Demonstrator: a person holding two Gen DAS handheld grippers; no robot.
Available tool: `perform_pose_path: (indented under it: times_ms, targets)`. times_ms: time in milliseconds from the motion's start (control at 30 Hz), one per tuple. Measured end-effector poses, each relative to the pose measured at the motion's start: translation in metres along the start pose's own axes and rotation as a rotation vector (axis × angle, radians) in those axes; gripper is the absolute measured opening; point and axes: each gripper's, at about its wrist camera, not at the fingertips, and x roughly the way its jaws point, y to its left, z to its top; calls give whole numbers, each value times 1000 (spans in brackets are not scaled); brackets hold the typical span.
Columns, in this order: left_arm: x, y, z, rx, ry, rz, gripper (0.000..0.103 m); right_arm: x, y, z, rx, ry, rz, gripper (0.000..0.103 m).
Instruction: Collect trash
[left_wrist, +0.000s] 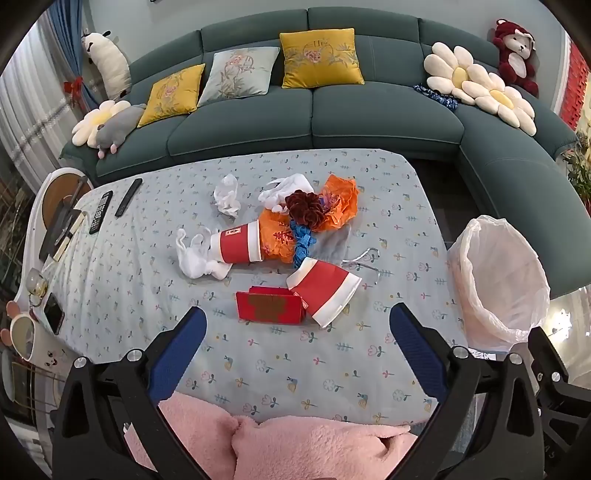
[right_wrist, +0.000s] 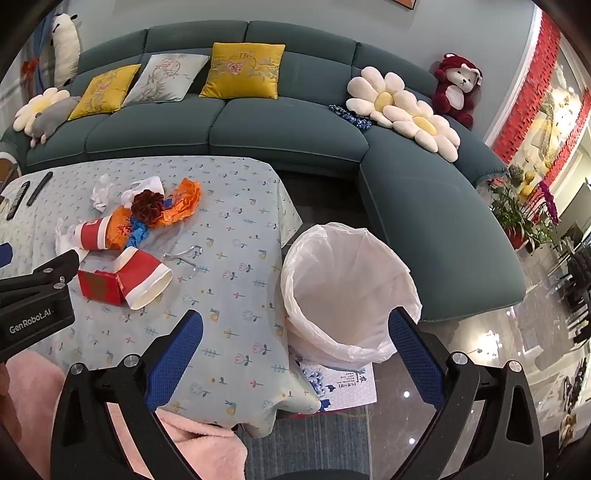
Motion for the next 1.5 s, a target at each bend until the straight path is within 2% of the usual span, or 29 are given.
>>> perform_pose_path:
  times_ms: [433,467,1500]
  targets:
    - [1,-1,0,-3,-5,-6,95,-3,4,11,9,-4,3,96]
    - [0,0,0,-6,-7,-7,95,-5,4,4,0,-8,3,96]
    - [0,0,0,-9,-12,-12,95,-10,7,6,-6,-17,5,96]
